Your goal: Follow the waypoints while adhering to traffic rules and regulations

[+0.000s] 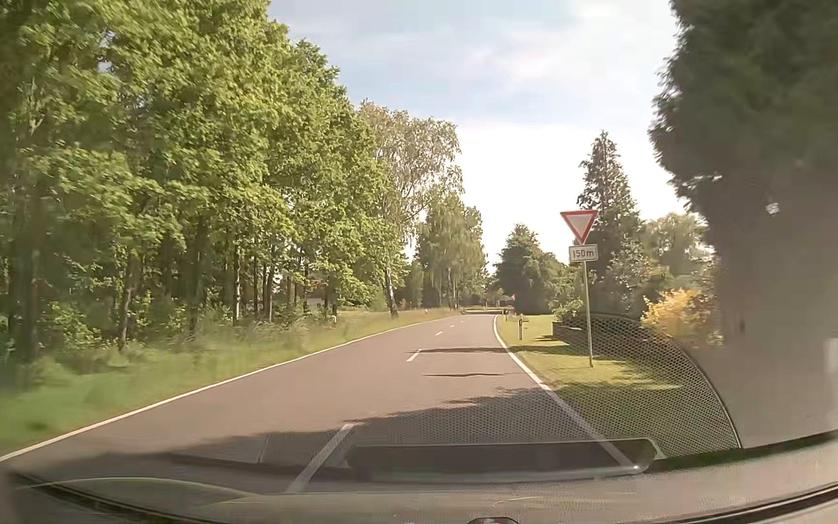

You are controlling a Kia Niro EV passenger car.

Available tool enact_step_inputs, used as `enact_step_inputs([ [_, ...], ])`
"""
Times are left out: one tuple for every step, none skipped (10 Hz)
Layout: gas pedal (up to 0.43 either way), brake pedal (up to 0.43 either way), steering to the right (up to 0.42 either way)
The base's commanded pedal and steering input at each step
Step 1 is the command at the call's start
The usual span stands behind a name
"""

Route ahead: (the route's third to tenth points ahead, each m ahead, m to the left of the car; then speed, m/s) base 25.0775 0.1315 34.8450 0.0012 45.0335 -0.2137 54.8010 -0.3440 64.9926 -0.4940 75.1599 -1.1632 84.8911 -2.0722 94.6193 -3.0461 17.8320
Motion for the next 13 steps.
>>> enact_step_inputs([
  [0.000, 0.030, 0.004],
  [0.000, 0.030, 0.005],
  [0.000, 0.037, 0.006],
  [0.000, 0.037, 0.007],
  [0.000, 0.037, 0.009],
  [0.000, 0.043, 0.011],
  [0.000, 0.043, 0.011],
  [0.000, 0.043, 0.011],
  [0.000, 0.043, 0.011],
  [0.000, 0.061, 0.011],
  [0.000, 0.098, 0.011],
  [0.000, 0.116, 0.011],
  [0.000, 0.134, 0.011],
])
